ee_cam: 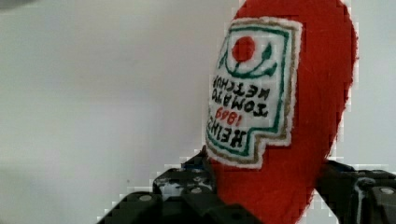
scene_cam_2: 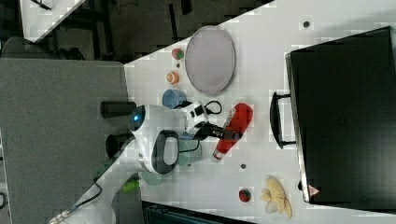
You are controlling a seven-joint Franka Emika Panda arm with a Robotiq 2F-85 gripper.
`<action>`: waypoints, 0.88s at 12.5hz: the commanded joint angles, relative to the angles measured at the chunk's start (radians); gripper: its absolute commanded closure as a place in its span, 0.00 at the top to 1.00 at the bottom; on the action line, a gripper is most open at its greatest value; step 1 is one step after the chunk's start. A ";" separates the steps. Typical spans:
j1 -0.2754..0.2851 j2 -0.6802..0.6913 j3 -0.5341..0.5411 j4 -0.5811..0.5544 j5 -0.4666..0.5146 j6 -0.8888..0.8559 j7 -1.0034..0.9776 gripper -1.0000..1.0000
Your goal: Pick ketchup from plate and place it on table.
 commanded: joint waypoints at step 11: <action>-0.003 -0.228 0.004 0.092 0.010 -0.076 0.429 1.00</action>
